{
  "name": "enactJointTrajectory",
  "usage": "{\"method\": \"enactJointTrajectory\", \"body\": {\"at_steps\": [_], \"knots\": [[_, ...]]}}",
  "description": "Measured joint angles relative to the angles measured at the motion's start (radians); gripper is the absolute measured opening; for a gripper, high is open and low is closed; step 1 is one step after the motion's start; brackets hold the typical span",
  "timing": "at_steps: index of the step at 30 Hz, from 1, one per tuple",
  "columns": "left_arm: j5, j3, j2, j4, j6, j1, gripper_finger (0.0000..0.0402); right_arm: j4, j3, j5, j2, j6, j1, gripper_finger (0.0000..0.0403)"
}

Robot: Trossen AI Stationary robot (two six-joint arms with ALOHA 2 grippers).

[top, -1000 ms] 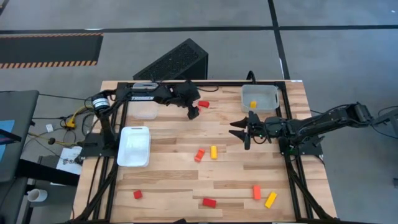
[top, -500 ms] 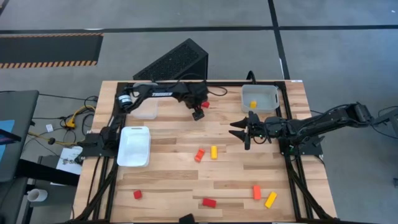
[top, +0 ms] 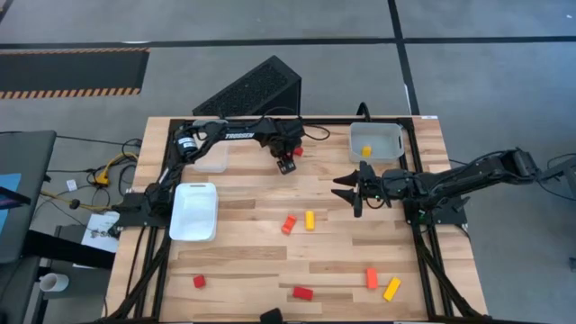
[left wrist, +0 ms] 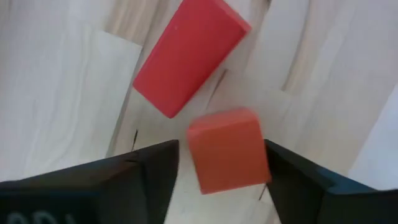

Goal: Sort & place blocks by color
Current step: Put the top orange block into the white bin

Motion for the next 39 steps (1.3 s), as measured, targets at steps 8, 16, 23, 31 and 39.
{"method": "enactJointTrajectory", "body": {"at_steps": [8,16,23,31,39], "knots": [[0.007,0.0,-0.002,-0.006,0.036,0.0,0.0099,-0.001,0.0,0.0,0.0,0.0,0.0,0.0209],[0.061,0.0,-0.002,-0.009,0.03,0.0,0.0099,-0.003,0.0,0.0,0.0,-0.006,0.0,0.0209],[0.041,-0.003,-0.028,-0.073,0.034,0.0,0.0108,-0.004,0.0,0.0,0.0,-0.008,0.0,0.0209],[0.102,-0.003,-0.173,-0.155,0.02,-0.021,0.0101,-0.004,0.0,0.0,0.0,-0.008,0.0,0.0209],[0.03,-0.075,-0.396,-0.17,-0.048,-0.098,0.0109,-0.003,0.0,-0.003,0.0,-0.008,0.003,0.0209]]}}
